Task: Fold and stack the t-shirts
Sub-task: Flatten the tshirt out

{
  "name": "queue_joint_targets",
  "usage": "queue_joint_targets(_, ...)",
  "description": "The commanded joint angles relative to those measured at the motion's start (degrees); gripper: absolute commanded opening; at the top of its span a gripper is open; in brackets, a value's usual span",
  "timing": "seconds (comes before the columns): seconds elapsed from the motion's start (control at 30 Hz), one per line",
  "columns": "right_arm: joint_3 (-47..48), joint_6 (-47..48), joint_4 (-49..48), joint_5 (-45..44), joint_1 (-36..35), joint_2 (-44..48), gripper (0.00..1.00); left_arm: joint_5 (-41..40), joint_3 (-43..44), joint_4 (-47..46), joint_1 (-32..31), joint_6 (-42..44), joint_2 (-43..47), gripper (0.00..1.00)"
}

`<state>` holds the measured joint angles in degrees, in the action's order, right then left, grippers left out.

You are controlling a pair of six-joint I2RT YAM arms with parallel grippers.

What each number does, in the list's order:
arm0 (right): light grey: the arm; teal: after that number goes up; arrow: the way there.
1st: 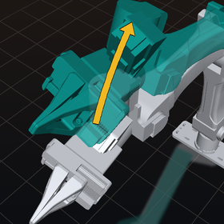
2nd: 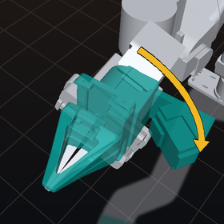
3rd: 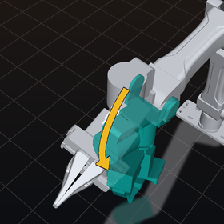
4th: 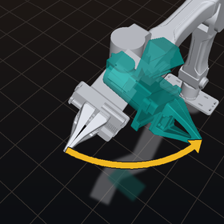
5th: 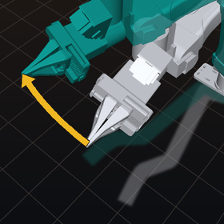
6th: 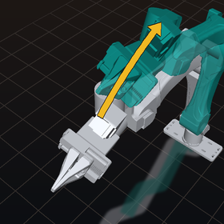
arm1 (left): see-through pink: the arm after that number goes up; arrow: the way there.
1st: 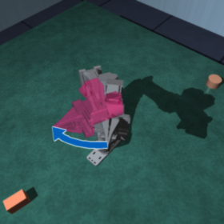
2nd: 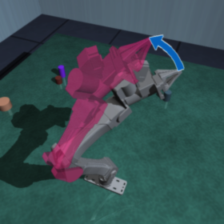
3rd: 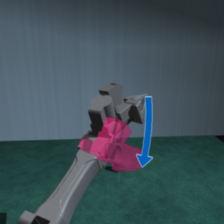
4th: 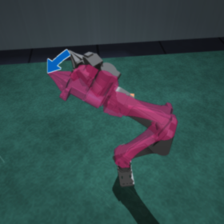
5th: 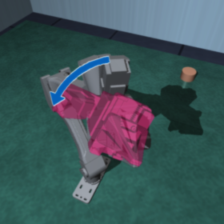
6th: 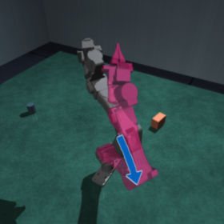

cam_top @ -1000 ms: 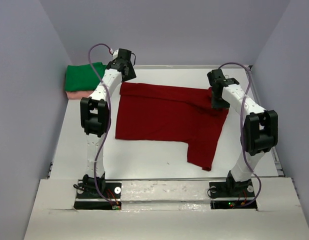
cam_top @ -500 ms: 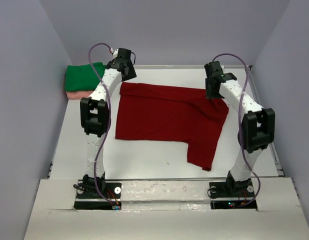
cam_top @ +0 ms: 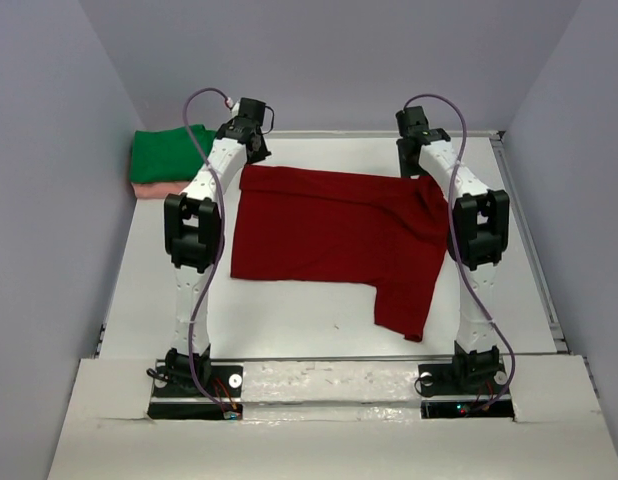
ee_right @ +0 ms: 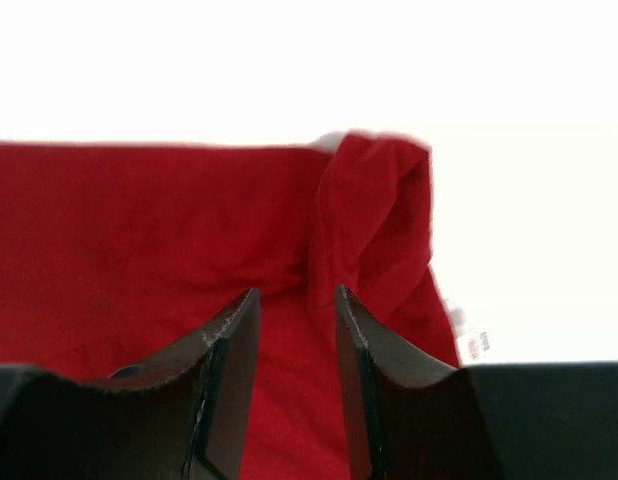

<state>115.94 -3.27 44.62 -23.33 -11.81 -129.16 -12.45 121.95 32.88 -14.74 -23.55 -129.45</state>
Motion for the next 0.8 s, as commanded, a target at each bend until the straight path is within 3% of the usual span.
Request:
queue_joint_targets(0.0,7.9,2.7,1.3,-0.8,0.8,-0.4,0.42,7.8,2.3,-2.6,0.9,0.0,-2.7,0.0)
queue_joint_targets(0.07,9.7,4.7,1.4,0.1,0.8,-0.9,0.43,17.1,0.4,-5.5,2.0,0.1,-2.8,0.0)
queue_joint_targets(0.17,12.5,5.5,3.4,0.7,1.4,-2.9,0.43,25.1,-3.0,-10.9,3.1,-2.0,-2.7,0.0)
queue_joint_targets(0.33,12.7,5.7,5.7,-0.1,1.4,-5.0,0.43,27.4,-2.8,-12.5,3.8,-2.5,-3.3,0.01)
queue_joint_targets(0.77,7.0,5.7,6.1,-3.8,1.4,-4.7,0.43,38.2,-7.3,-19.8,5.7,-4.7,-0.6,0.14)
